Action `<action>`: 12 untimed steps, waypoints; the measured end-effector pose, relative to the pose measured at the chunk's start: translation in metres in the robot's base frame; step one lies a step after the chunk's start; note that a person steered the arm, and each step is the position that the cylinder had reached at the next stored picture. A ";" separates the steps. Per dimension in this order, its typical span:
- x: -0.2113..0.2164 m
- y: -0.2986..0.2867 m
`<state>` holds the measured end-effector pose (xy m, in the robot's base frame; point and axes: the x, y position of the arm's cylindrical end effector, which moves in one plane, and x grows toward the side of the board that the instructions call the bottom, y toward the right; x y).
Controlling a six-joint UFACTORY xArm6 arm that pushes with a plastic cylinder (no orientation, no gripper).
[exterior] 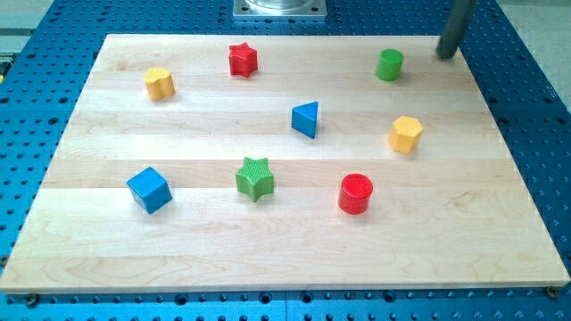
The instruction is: Form a diagonal line of red blocks and green circle
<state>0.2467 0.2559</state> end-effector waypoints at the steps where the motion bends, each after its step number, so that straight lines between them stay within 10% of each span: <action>1: 0.026 0.010; 3: 0.194 -0.004; 5: 0.183 -0.150; 7: 0.273 -0.050; 8: 0.371 -0.106; 9: 0.339 -0.188; 12: 0.267 -0.181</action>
<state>0.5133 0.0753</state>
